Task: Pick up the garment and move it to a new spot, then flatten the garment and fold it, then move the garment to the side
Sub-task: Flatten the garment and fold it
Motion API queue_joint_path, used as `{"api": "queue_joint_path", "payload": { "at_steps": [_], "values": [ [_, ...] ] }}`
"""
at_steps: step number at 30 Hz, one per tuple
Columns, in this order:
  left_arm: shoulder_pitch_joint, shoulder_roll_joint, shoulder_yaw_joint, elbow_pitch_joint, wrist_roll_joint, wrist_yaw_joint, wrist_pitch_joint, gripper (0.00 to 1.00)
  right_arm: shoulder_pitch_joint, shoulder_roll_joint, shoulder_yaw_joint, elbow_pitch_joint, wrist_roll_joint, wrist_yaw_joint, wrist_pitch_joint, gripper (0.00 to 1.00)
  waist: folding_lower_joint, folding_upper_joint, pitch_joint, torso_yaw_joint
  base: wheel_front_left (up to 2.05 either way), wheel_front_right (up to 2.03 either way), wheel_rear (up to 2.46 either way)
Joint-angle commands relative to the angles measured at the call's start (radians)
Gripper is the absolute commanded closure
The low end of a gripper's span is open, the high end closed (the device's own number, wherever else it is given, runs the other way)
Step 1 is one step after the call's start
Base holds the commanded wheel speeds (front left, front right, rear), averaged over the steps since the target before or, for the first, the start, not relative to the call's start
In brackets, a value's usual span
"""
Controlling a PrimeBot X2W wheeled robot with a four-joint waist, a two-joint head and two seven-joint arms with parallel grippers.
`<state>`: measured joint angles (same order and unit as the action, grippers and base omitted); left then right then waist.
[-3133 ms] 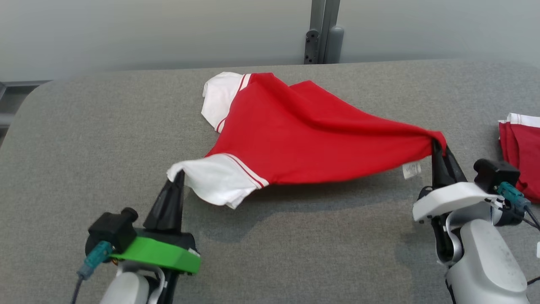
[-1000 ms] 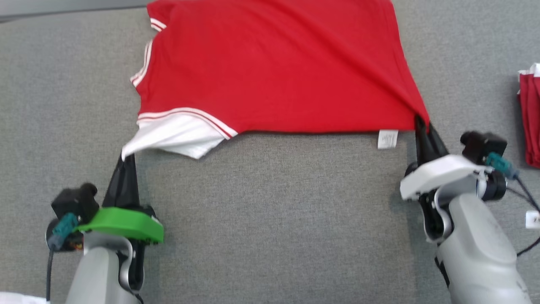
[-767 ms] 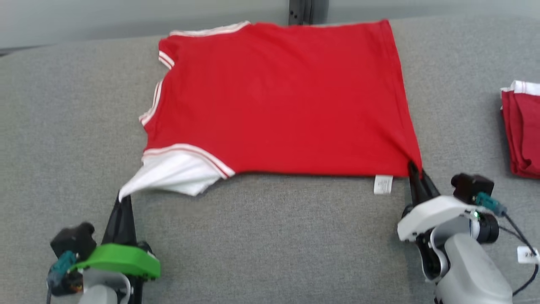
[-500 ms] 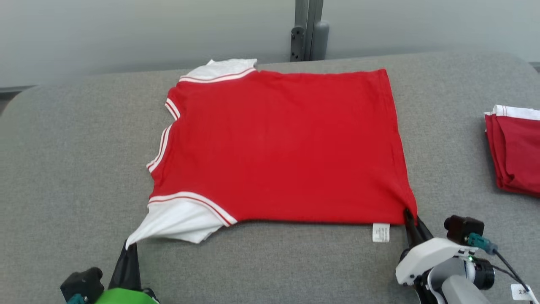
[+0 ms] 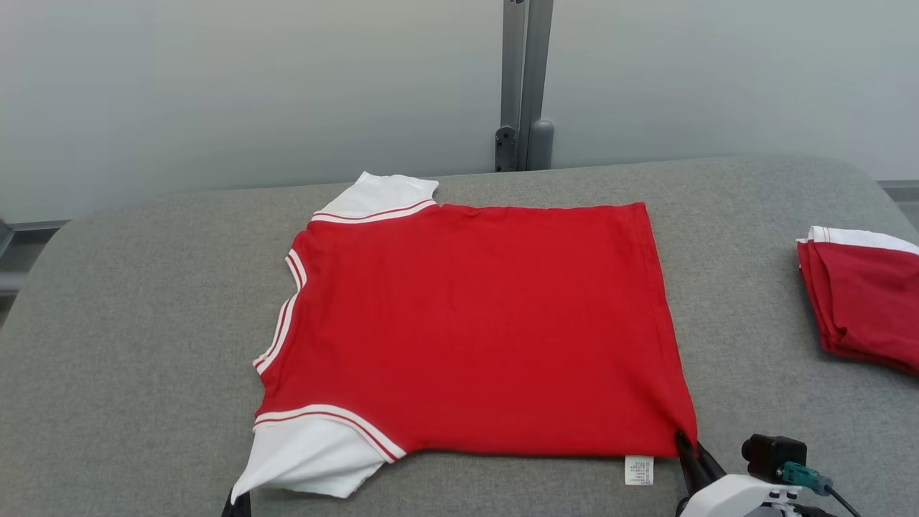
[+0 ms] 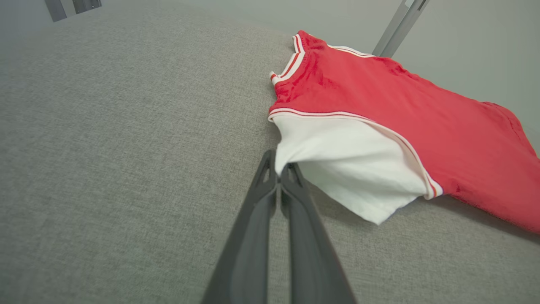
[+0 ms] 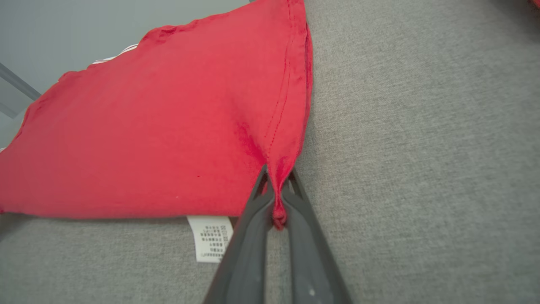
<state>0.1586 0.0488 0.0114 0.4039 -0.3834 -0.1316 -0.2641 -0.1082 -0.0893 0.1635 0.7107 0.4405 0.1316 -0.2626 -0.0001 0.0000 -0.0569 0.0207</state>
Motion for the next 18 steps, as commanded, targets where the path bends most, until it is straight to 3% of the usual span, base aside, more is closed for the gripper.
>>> {"api": "queue_joint_path", "payload": {
  "at_steps": [1, 9, 18],
  "values": [
    [0.011, 0.004, -0.006, -0.015, -0.001, 0.002, 0.0, 1.0, 0.007, -0.009, 0.0, -0.01, 0.01, -0.002, -0.003, 1.0, 0.0001, 0.0, 0.003, -0.001, 0.0, 0.0, 0.0],
    [-0.088, 0.004, -0.034, -0.093, 0.032, 0.002, 0.0, 1.0, -0.06, -0.001, -0.052, -0.061, -0.003, -0.002, -0.003, 1.0, 0.0001, 0.0, 0.04, 0.002, 0.0, 0.0, 0.0],
    [-0.291, 0.005, -0.039, -0.069, 0.091, 0.002, 0.0, 1.0, -0.22, 0.007, -0.066, 0.0, -0.07, -0.002, -0.003, 1.0, 0.0001, 0.0, 0.123, -0.012, 0.0, 0.0, 0.0]
  ]
}}
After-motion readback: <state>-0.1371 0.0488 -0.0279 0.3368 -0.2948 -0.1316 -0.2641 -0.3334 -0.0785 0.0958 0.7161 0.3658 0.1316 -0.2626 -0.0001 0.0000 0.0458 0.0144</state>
